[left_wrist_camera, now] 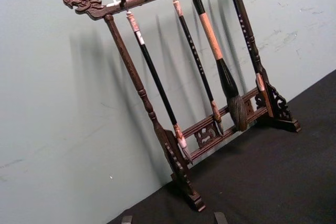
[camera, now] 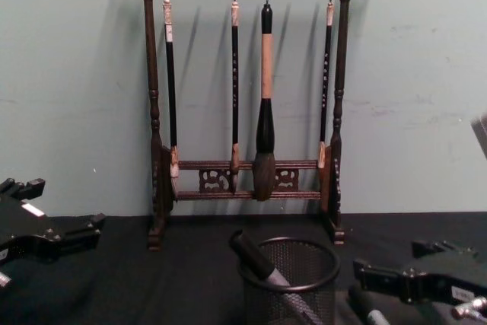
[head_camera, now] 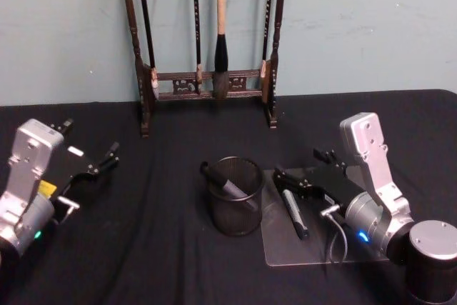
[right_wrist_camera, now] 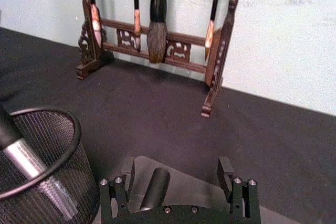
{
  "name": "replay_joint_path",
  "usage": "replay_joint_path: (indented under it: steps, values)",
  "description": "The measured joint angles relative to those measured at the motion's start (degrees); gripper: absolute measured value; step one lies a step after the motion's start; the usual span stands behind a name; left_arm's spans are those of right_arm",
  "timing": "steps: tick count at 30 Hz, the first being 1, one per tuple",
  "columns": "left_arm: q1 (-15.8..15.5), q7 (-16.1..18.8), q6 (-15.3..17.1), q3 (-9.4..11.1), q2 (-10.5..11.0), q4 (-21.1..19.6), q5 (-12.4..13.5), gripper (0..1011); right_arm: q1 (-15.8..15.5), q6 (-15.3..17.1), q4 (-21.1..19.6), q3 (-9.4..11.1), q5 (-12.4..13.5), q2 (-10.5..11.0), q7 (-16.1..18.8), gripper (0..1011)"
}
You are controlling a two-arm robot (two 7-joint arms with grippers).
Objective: Pick up the water-based marker from the table and place it into the pen holder.
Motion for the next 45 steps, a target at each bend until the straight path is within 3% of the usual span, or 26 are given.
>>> replay_joint_path:
  steps: [12, 45]
  values:
    - [0.0, 0.0, 0.0, 0.0, 0.0, 0.0, 0.0, 1009, 0.5, 1.9, 2.5, 0.1, 0.0, -0.7, 1.7, 1002]
    - [0.0, 0.0, 0.0, 0.0, 0.0, 0.0, 0.0, 1009, 2.3, 2.1, 6.6, -1.7, -2.2, -1.1, 3.3, 1002]
